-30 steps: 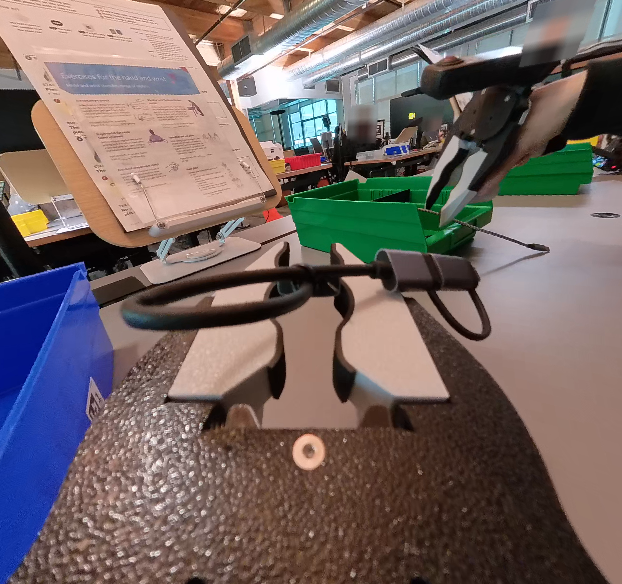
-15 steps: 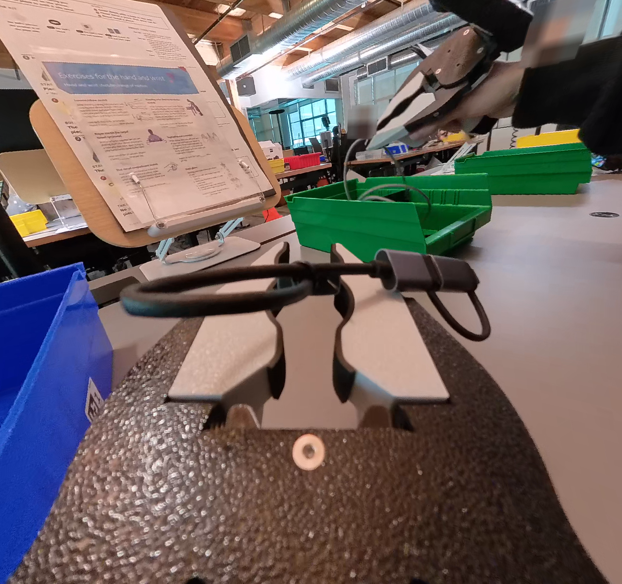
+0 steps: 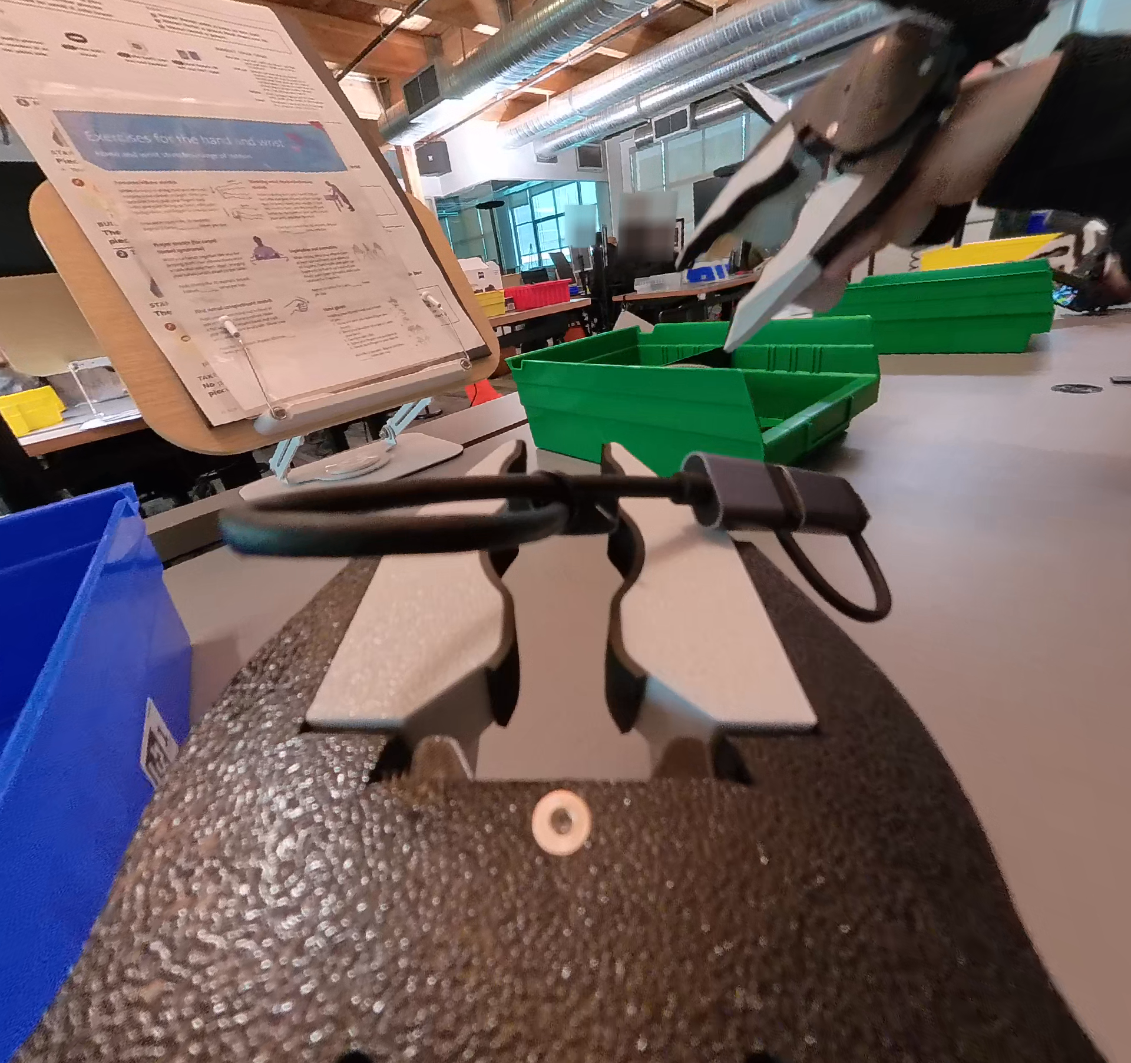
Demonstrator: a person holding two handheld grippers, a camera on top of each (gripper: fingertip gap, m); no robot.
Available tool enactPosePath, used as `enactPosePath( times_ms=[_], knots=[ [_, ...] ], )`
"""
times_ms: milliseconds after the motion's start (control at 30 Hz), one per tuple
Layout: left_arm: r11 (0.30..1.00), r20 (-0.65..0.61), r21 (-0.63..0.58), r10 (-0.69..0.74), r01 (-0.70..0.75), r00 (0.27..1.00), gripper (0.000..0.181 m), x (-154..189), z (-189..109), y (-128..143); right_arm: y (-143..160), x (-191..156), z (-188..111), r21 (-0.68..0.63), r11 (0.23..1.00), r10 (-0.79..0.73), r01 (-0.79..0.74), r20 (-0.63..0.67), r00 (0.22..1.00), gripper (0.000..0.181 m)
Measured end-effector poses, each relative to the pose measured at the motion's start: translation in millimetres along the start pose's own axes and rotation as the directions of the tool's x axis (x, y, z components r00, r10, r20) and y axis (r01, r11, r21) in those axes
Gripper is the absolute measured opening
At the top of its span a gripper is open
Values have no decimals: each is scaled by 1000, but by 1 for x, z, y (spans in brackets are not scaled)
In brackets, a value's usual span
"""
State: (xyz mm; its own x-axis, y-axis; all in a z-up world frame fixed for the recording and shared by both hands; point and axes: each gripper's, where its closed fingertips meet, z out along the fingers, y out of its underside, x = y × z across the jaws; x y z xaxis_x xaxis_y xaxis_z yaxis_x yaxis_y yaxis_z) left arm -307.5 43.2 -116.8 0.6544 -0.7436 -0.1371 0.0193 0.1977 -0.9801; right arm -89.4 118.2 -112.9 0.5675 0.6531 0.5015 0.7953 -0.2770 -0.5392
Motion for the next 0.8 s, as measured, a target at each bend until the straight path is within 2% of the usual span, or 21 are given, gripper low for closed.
enactPosePath(
  times_ms=[33, 100, 233, 333, 433, 533, 667, 800],
  knots=[
    [1000, -3, 3, 6, -6, 1000, 21, 1, 0, 0, -12, -3, -9, 41, 999, 18, -19, 16, 1000, 98],
    [1000, -24, 22, 18, -17, 1000, 22, 5, 0, -2, -41, -26, -23, 135, 986, 76, -98, 158, 985, 109],
    [996, -98, 83, 26, -17, 995, 22, 18, -1, -9, -81, -95, -37, 199, 957, 89, -210, 489, 868, 109],
    [989, -212, 138, -20, 50, 977, 22, 32, -3, -17, -90, -138, -28, 182, 966, 38, -181, 595, 803, 110],
    [971, -328, 174, -101, 165, 939, 22, 43, -8, -26, -100, -161, -12, 230, 962, -17, -150, 596, 803, 108],
    [950, -395, 203, -141, 236, 908, 21, 46, -13, -34, -103, -177, 1, 303, 952, -137, -39, 536, 833, 93],
    [935, -424, 221, -163, 276, 891, 22, 45, -17, -39, -117, -195, -5, 423, 906, -250, 24, 487, 837, 68],
    [929, -438, 226, -171, 292, 883, 22, 45, -19, -40, -120, -200, -8, 436, 897, -291, 77, 450, 844, 51]
  ],
)
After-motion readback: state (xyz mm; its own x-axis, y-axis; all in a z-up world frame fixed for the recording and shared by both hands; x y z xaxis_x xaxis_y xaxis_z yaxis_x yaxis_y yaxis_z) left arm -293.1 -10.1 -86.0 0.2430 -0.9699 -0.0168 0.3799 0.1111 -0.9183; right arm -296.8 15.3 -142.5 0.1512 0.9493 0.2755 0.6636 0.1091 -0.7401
